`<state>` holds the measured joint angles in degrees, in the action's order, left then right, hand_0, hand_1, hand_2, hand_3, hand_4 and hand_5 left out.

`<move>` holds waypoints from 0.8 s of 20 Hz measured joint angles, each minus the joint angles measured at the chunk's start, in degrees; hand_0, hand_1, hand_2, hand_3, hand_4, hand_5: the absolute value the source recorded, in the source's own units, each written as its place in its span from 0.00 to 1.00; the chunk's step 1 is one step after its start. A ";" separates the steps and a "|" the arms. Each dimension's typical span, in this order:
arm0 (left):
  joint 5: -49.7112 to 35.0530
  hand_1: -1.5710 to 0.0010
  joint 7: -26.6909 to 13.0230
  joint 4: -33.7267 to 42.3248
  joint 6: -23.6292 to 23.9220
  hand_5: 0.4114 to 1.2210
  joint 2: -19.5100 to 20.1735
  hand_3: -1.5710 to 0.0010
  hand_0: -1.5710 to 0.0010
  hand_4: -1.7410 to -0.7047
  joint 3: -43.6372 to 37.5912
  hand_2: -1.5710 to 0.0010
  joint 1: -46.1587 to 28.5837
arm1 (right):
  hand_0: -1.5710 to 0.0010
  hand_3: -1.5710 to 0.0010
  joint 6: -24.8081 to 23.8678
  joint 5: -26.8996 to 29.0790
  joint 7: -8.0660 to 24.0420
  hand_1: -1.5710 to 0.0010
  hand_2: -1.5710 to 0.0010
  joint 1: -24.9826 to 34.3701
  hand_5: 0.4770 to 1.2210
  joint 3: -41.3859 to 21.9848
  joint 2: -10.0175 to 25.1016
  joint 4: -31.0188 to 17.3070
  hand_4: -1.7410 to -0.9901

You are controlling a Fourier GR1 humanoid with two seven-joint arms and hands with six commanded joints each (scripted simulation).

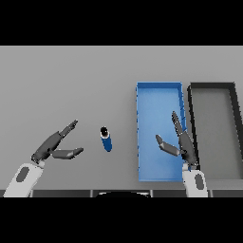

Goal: Pick up the blue pipe and place it into the blue bin.

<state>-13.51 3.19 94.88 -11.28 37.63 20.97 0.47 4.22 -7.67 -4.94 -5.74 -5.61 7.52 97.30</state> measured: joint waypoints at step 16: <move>6.16 1.00 -2.92 -9.00 -2.04 0.04 -15.61 1.00 1.00 0.61 10.12 1.00 7.79 | 1.00 1.00 0.21 0.87 -0.01 1.00 1.00 -2.01 0.17 -0.07 -0.66 2.06 0.62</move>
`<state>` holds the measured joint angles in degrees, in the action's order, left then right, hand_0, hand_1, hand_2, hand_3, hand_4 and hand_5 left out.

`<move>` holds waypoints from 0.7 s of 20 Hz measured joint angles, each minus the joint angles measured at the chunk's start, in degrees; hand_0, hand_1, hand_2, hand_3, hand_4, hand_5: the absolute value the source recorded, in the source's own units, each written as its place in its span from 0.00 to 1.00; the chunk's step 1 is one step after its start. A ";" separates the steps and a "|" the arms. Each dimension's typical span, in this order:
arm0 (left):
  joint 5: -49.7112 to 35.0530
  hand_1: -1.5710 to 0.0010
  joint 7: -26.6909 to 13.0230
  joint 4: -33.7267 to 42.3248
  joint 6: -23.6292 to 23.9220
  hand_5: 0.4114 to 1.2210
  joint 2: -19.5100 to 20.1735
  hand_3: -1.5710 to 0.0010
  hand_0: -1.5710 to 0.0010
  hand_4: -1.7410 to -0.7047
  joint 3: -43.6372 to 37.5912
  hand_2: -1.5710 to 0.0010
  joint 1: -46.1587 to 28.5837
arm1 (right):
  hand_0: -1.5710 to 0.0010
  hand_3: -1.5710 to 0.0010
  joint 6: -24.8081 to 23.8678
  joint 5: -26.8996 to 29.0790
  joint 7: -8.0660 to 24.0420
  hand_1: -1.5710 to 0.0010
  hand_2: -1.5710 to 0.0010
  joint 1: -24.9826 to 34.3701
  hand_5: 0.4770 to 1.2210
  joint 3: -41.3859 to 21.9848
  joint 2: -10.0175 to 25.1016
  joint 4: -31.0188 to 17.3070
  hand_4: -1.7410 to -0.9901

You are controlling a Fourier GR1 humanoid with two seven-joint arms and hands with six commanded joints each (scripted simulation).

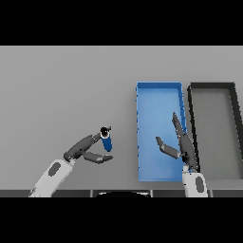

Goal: Pick up the blue pipe and place it into the blue bin.

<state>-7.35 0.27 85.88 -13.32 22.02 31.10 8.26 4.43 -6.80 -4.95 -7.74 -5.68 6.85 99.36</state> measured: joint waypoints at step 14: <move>-1.22 0.26 6.62 -10.10 2.38 0.80 -11.77 0.26 0.29 0.16 -1.44 0.23 3.69 | 1.00 1.00 -0.09 -0.01 -0.98 1.00 1.00 0.08 0.18 0.54 0.38 -0.35 0.64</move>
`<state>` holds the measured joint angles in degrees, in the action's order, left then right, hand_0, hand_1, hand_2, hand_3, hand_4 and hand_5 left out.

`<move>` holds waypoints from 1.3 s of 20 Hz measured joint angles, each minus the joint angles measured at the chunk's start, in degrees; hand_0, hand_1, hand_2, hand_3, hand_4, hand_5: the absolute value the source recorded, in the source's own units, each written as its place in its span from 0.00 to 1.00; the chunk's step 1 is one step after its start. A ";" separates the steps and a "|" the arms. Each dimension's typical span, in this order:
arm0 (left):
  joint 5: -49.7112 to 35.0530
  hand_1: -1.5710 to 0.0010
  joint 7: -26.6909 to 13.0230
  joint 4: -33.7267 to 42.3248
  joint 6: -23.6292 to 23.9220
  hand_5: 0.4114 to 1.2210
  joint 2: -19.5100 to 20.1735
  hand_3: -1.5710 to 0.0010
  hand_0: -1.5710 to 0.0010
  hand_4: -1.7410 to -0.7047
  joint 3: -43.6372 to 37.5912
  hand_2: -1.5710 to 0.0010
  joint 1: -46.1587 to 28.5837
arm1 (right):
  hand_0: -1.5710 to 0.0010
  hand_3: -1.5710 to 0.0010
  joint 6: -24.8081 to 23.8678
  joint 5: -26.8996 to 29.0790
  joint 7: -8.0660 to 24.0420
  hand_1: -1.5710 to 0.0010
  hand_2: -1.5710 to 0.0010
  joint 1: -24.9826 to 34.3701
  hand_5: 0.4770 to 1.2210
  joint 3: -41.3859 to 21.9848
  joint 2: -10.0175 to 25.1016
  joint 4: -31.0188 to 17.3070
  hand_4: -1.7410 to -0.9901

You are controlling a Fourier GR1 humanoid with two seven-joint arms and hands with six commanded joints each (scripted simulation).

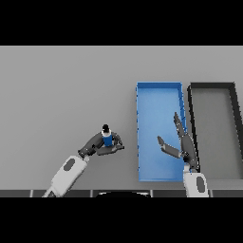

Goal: Pick up the blue pipe and place it into the blue bin.

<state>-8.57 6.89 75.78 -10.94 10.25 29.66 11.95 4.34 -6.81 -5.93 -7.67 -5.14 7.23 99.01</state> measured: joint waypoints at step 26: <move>-0.87 0.00 -5.20 15.99 1.57 1.00 -0.22 0.08 0.00 0.01 4.39 0.00 4.96 | 1.00 1.00 -1.47 -2.18 -1.02 1.00 1.00 -1.35 0.20 -0.01 0.39 0.73 0.73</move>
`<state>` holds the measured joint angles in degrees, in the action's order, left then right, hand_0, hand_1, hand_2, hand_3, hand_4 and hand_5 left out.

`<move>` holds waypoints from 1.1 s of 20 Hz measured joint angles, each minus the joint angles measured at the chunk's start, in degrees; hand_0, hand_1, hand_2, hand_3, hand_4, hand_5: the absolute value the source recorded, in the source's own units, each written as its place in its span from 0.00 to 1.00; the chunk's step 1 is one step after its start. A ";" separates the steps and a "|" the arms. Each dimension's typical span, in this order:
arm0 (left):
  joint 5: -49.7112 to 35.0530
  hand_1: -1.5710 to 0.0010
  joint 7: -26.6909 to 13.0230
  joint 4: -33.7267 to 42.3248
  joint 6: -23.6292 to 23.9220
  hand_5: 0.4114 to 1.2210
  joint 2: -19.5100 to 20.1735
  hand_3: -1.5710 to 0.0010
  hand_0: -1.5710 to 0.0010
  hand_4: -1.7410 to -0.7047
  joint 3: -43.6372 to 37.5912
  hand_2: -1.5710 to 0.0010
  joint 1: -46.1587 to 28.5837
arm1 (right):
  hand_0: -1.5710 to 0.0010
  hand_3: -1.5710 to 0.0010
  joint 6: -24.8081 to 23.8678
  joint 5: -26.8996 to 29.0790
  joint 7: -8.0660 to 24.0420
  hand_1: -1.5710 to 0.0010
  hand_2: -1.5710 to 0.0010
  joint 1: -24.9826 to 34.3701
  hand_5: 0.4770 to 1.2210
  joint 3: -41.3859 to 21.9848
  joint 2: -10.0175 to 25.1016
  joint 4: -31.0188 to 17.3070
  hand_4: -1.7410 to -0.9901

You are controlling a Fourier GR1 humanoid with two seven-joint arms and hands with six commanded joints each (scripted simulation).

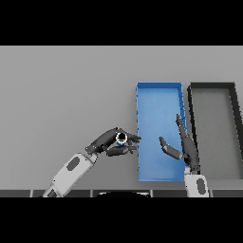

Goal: Pick up the blue pipe and place it into the blue bin.

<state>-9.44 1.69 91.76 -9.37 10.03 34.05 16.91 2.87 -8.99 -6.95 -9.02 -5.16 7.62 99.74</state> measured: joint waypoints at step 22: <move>1.05 0.00 0.29 -0.55 -1.12 1.00 0.92 0.09 0.00 0.01 0.24 0.00 -0.30 | 1.00 1.00 21.42 24.36 24.18 1.00 1.00 21.70 0.07 -11.10 12.26 19.65 0.58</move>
<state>-8.39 1.98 91.21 -10.49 10.95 34.30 16.61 24.30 15.36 17.23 12.68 -16.26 19.88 119.40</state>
